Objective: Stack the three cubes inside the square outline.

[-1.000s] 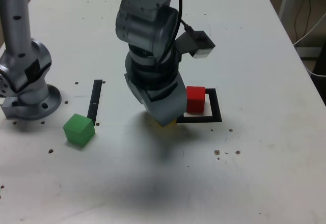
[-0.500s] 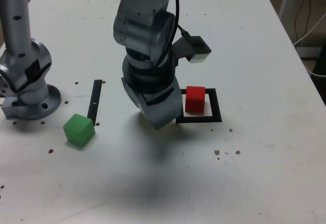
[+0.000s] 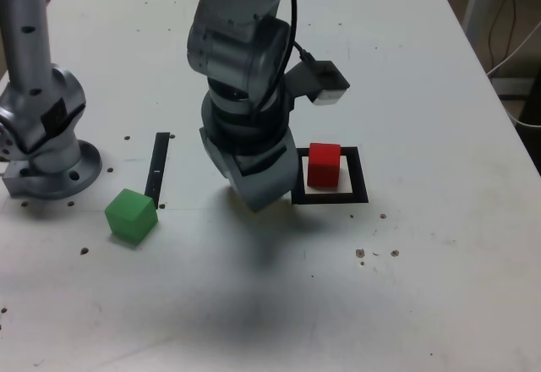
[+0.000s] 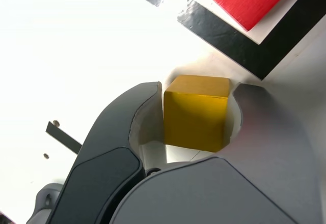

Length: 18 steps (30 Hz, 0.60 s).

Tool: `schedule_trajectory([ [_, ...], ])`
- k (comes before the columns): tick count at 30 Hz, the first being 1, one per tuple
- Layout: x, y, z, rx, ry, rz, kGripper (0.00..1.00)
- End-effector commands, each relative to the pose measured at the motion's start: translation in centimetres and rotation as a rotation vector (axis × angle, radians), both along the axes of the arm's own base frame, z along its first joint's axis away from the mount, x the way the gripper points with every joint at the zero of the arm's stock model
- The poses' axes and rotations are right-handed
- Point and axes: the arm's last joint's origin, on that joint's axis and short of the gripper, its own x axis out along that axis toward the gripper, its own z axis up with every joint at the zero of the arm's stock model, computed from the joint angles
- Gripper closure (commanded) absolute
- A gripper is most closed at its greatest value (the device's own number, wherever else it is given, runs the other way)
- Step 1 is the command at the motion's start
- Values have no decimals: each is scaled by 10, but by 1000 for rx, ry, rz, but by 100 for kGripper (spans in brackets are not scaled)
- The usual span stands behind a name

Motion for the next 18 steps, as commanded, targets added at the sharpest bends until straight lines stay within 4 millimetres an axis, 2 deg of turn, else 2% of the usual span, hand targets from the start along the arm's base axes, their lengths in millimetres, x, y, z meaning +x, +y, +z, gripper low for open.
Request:
schedule_trajectory([
  [1, -2, 1, 5, -3, -15, -4, 70],
  [6, -4, 0, 13, -20, -40, 8, 81],
  [10, -4, -3, 24, -37, -50, 25, 82],
  [18, -13, 1, 69, -24, -81, 211, 82],
])
